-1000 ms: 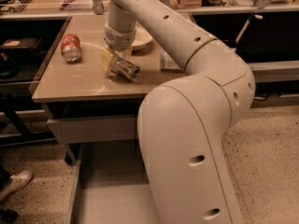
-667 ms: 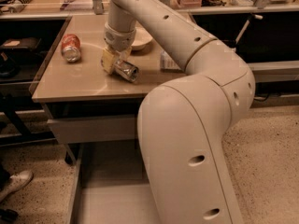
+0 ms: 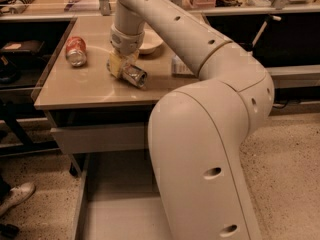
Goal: Place redbull can into middle drawer
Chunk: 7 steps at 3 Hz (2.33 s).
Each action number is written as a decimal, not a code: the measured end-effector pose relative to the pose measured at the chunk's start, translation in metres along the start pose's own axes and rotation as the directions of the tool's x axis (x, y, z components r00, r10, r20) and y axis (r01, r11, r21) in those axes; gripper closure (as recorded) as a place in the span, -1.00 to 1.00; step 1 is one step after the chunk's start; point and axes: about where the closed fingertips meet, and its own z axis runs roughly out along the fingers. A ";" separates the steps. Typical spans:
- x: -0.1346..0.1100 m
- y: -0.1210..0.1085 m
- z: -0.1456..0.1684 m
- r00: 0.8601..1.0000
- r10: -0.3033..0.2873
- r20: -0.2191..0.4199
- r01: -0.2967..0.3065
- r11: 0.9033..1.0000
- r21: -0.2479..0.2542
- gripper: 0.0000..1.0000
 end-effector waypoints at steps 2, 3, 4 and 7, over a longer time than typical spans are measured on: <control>0.038 0.024 -0.029 0.999 0.035 0.037 -0.036 0.999 0.004 1.00; 0.096 0.070 -0.035 0.997 0.069 0.023 -0.068 0.996 -0.061 1.00; 0.096 0.070 -0.034 0.997 0.070 0.023 -0.068 0.996 -0.061 1.00; 0.167 0.123 -0.023 0.979 0.192 -0.068 -0.199 0.973 -0.116 1.00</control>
Offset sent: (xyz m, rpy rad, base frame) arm -0.0900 -0.0473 0.0270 0.0356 -0.0007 -0.0706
